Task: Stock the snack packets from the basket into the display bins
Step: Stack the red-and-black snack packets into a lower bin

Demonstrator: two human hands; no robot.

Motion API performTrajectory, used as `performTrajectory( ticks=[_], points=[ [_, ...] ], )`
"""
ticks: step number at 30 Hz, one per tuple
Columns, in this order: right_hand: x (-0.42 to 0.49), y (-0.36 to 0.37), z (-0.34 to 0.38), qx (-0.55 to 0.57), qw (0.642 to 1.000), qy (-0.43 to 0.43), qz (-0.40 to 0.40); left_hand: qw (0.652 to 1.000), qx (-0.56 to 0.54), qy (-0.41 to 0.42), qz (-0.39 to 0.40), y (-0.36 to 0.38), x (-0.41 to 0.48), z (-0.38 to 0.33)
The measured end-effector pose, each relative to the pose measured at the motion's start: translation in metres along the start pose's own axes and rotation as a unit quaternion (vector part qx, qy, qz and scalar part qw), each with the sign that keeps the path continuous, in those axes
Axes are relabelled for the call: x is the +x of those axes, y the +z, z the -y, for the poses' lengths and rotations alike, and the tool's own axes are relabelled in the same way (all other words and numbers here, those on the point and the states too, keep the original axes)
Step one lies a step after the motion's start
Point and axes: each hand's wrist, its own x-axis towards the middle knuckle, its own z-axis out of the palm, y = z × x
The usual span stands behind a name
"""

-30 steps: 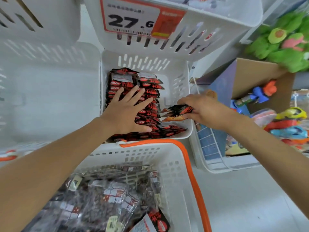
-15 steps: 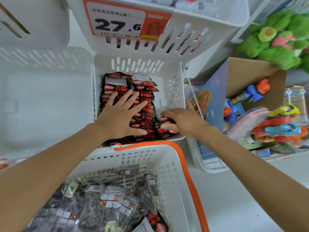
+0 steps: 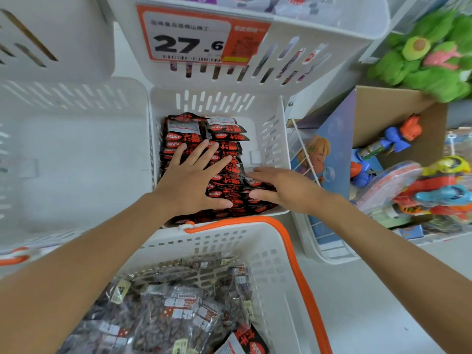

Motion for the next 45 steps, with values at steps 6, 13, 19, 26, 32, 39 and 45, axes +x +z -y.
performTrajectory(
  ticks=[6,13,19,26,32,39,45],
  points=[
    [0.002,-0.005,0.01,0.086,0.995,0.039,0.045,1.0,-0.005,-0.005,0.023,-0.006,0.0,-0.001],
    [-0.029,-0.005,0.021,-0.134,0.976,-0.064,-0.158,1.0,-0.012,-0.005,0.013,-0.004,0.0,-0.001],
    [-0.019,-0.007,0.018,-0.149,0.952,-0.149,-0.222,1.0,-0.011,-0.005,0.003,-0.003,0.0,0.0],
    [-0.013,-0.012,0.029,-0.12,0.982,-0.068,-0.132,1.0,-0.011,-0.007,-0.005,-0.002,0.0,0.0],
    [-0.022,-0.004,0.013,0.035,0.982,-0.038,-0.179,1.0,-0.018,-0.005,-0.009,0.0,-0.001,0.0],
    [-0.011,0.004,0.017,0.068,0.987,0.047,-0.139,1.0,-0.016,-0.004,-0.01,0.0,-0.001,0.0],
    [0.008,0.004,0.012,0.05,0.995,0.085,0.001,1.0,-0.022,-0.002,0.0,-0.002,-0.001,-0.001]
  ],
)
